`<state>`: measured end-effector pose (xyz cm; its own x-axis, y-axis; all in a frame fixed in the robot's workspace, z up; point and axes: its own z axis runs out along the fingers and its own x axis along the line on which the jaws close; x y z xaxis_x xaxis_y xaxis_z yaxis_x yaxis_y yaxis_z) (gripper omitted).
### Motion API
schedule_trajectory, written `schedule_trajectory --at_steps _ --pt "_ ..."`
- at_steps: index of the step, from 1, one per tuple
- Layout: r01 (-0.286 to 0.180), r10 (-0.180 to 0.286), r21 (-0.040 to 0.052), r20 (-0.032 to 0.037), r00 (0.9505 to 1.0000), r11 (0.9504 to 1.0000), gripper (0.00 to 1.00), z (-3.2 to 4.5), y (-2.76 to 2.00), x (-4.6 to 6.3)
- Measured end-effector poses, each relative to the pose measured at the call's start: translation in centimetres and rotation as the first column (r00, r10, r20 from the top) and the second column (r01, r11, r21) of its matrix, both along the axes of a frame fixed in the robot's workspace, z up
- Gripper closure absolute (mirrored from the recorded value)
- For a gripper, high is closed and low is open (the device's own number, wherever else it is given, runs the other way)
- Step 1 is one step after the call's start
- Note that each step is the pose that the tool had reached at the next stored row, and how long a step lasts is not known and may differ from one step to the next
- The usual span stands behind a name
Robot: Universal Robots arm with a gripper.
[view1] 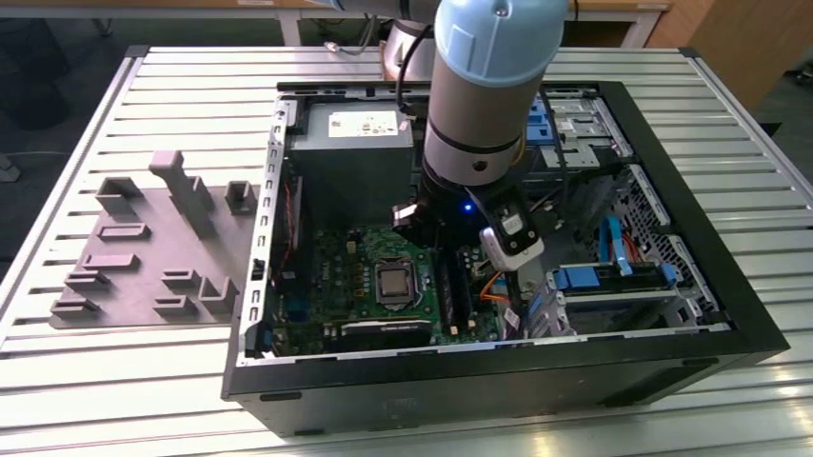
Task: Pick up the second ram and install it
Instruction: 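Insert the second ram into the second slot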
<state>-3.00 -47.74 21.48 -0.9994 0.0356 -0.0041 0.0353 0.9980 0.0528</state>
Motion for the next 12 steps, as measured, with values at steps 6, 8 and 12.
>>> schedule_trajectory --at_steps 6,8,12 --pt "0.0 0.0 0.0002 0.0001 1.0 1.0 0.86 -0.1 -0.01 0.03" --pt "0.0 0.0 -0.0002 0.0 1.0 1.0 0.86 -0.2 -0.01 0.03" --pt "0.0 0.0 -0.0003 0.0 1.0 1.0 0.86 -0.29 -0.01 0.03"
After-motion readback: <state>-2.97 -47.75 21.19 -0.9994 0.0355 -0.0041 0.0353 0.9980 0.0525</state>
